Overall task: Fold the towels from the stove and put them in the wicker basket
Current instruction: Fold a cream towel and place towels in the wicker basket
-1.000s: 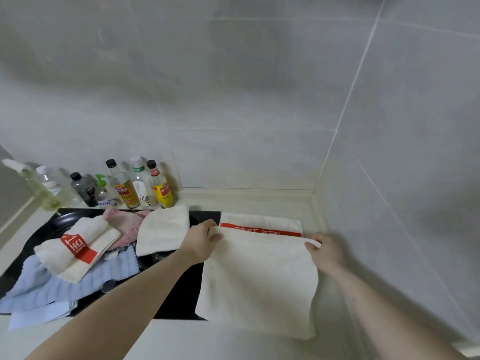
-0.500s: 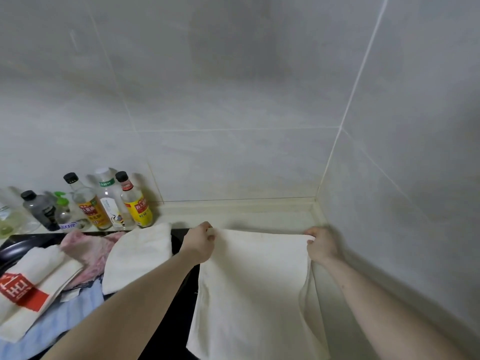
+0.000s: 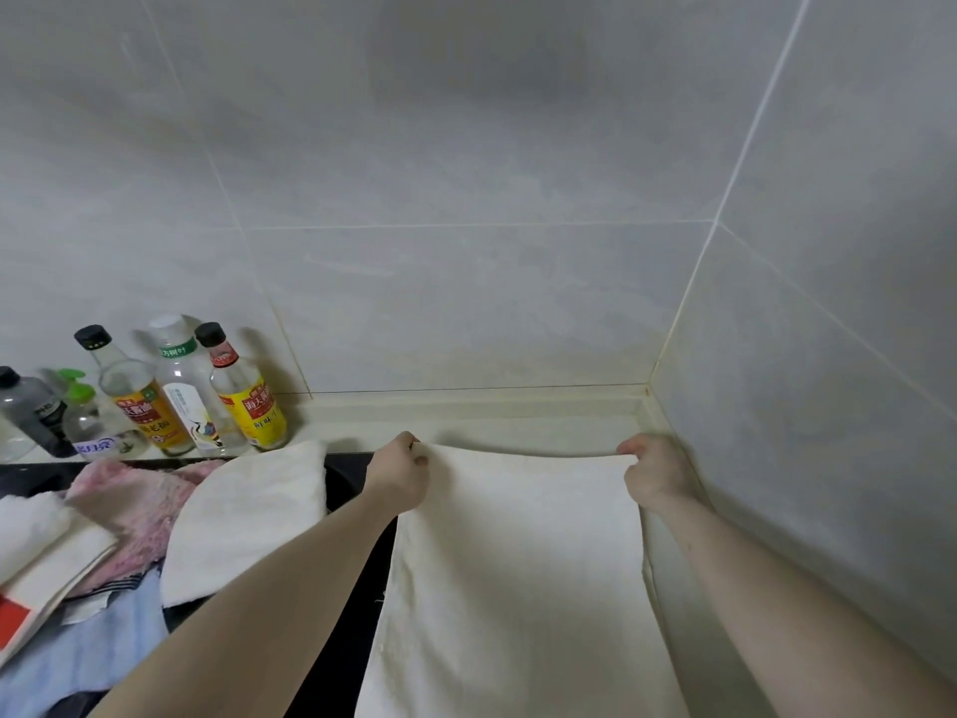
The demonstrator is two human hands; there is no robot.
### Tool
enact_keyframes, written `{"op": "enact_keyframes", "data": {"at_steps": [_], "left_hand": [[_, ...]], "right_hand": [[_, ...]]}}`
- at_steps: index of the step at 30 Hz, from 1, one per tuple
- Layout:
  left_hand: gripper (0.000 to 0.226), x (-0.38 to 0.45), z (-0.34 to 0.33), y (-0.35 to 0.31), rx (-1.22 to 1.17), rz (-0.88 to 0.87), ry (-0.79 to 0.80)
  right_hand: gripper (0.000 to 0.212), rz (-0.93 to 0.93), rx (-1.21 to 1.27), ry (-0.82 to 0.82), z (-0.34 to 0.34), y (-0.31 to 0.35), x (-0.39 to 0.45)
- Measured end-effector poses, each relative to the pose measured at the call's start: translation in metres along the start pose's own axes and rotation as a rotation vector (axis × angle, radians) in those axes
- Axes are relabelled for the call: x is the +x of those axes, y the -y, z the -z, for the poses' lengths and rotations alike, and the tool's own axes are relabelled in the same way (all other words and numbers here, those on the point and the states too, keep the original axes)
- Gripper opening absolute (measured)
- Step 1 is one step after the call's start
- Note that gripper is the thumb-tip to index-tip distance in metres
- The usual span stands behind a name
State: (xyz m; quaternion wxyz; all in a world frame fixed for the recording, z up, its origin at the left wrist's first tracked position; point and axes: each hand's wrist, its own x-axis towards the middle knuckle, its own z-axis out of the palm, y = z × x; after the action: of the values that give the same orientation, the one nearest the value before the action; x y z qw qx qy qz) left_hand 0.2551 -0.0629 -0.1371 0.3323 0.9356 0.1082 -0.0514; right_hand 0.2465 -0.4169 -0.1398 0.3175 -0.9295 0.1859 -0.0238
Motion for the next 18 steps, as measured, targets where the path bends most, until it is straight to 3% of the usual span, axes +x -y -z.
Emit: {"op": "enact_keyframes", "data": {"at_steps": [4, 7, 9, 14, 18], "left_hand": [[0.031, 0.002, -0.012, 0.011, -0.044, 0.021, 0.054], [0.050, -0.023, -0.016, 0.023, 0.069, -0.060, 0.064], [0.050, -0.055, -0.015, 0.027, 0.142, -0.166, 0.048], [0.034, -0.163, -0.017, 0.040, 0.214, -0.478, 0.126], [0.043, -0.228, -0.026, 0.053, 0.417, -0.524, 0.322]], "right_hand": [[0.044, -0.004, -0.002, -0.039, -0.006, -0.011, -0.003], [0.028, 0.014, -0.045, -0.050, -0.011, -0.018, -0.030], [0.020, -0.054, 0.011, -0.025, -0.015, -0.025, -0.056], [0.026, -0.174, 0.109, 0.045, -0.028, -0.049, -0.140], [0.036, -0.230, 0.155, 0.126, -0.031, -0.065, -0.200]]}}
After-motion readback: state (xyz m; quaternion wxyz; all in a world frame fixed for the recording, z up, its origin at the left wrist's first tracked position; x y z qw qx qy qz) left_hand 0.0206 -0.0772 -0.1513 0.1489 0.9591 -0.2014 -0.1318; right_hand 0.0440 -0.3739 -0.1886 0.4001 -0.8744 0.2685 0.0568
